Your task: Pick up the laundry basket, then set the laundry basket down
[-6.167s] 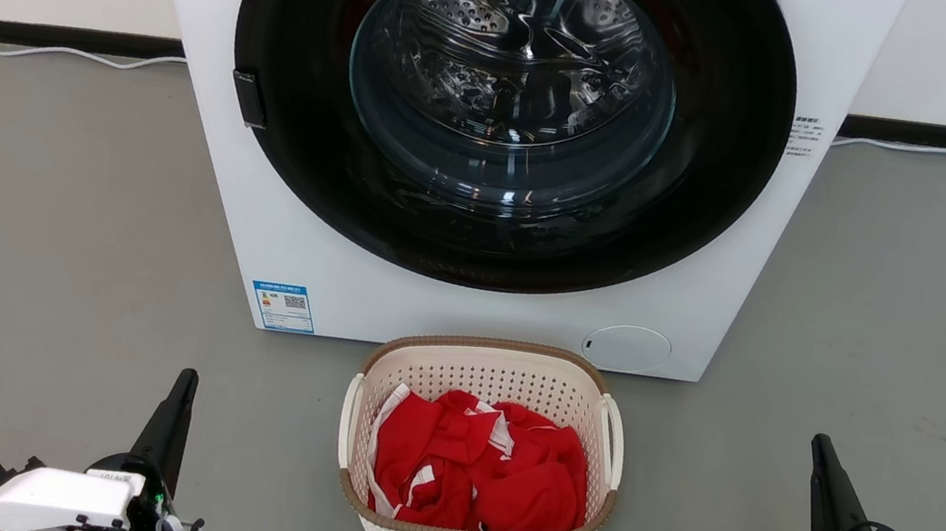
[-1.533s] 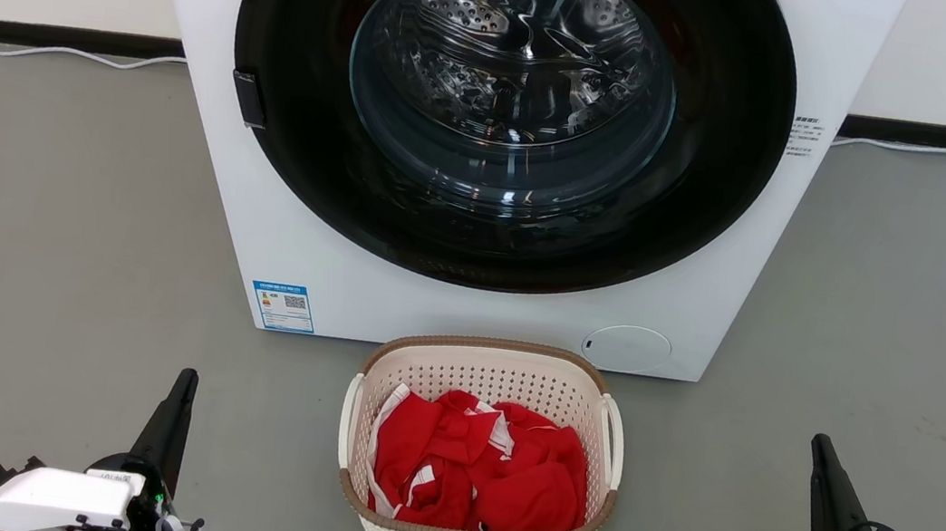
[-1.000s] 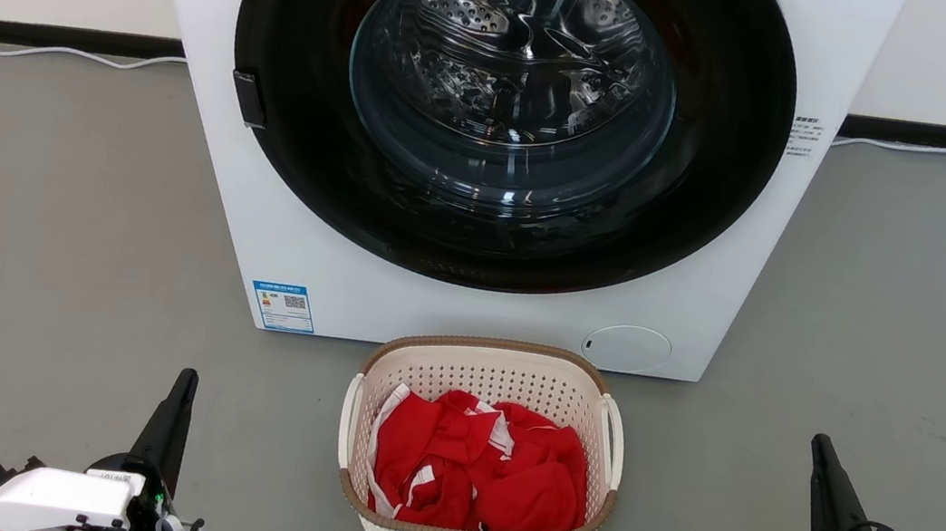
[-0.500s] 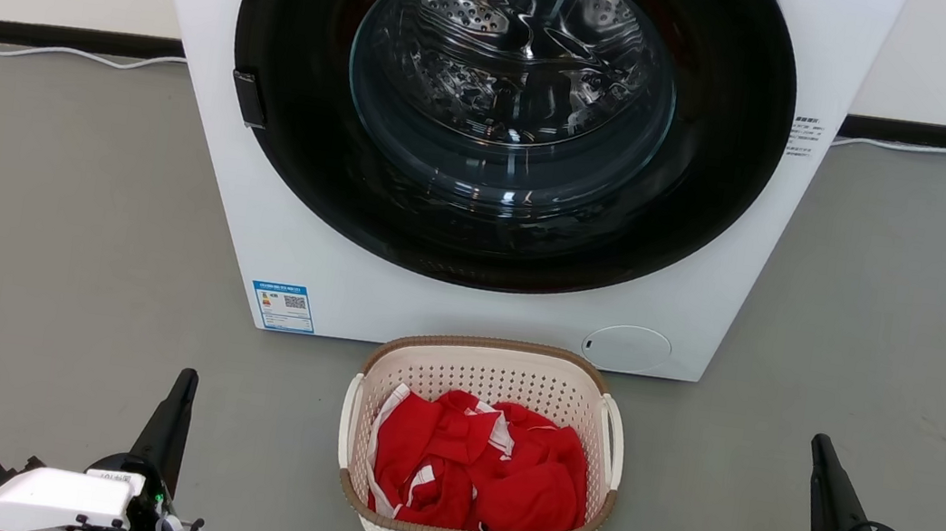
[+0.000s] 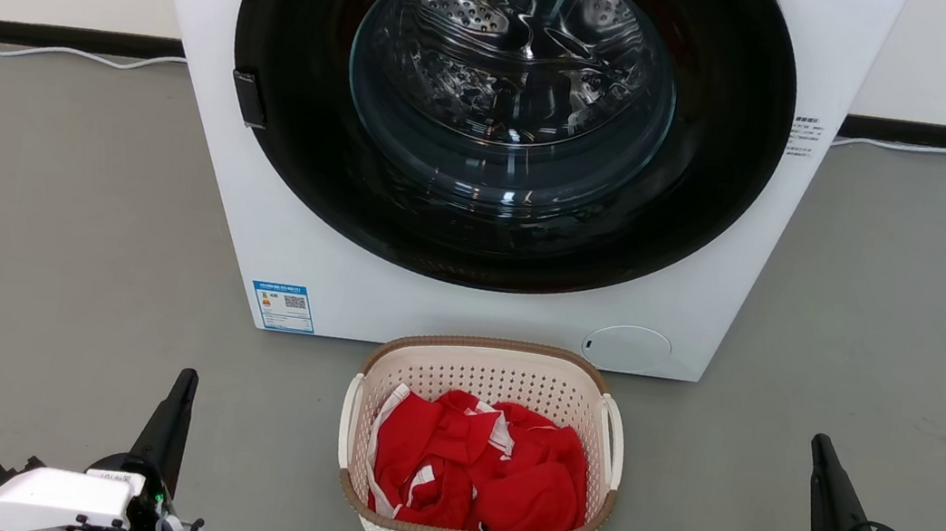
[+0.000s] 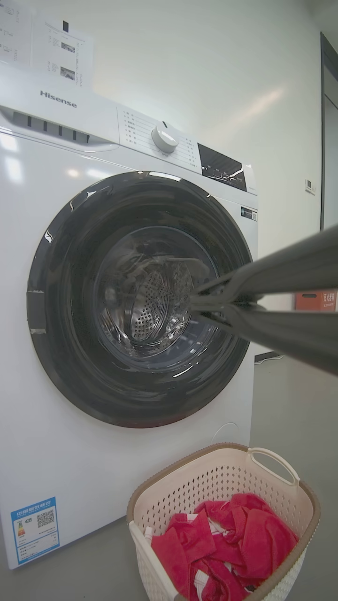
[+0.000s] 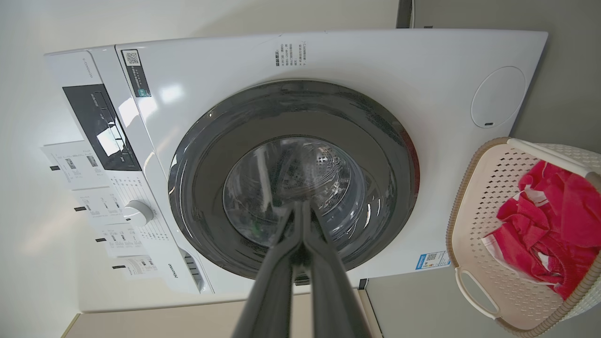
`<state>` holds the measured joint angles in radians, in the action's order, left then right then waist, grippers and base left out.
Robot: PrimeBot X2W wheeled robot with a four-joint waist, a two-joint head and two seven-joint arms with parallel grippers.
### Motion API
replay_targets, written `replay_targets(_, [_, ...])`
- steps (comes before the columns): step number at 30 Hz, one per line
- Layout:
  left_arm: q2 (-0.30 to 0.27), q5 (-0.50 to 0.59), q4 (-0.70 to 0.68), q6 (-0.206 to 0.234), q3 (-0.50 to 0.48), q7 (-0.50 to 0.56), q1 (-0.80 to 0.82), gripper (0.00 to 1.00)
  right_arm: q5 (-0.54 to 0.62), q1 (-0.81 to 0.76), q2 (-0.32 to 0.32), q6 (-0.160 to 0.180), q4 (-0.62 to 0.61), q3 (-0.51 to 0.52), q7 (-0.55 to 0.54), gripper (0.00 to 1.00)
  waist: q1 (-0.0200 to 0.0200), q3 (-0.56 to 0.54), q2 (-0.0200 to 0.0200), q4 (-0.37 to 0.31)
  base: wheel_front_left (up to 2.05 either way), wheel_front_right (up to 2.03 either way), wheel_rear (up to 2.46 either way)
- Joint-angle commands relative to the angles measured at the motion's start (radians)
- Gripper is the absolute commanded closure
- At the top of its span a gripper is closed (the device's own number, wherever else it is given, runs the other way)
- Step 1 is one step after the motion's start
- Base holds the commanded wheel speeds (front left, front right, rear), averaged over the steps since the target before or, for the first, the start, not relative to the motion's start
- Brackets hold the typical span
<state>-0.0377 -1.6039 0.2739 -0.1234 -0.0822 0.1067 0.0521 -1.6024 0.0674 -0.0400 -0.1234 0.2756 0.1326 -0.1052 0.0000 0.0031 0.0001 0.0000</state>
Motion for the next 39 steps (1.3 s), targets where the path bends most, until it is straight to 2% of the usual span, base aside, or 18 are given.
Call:
replay_targets(1, [-0.013,-0.005,-0.029,-0.007,-0.031,0.006,0.056,1.0,-0.007,0.04,-0.01,-0.007,-0.031,-0.019,-0.008,1.0,0.0,0.0,-0.0001,0.0,0.0,0.0,0.0])
replay_targets(39, [-0.013,-0.005,-0.029,-0.007,-0.031,0.006,0.056,1.0,-0.007,0.04,-0.01,-0.007,-0.031,-0.019,-0.008,1.0,0.0,0.0,-0.0001,0.0,0.0,0.0,0.0])
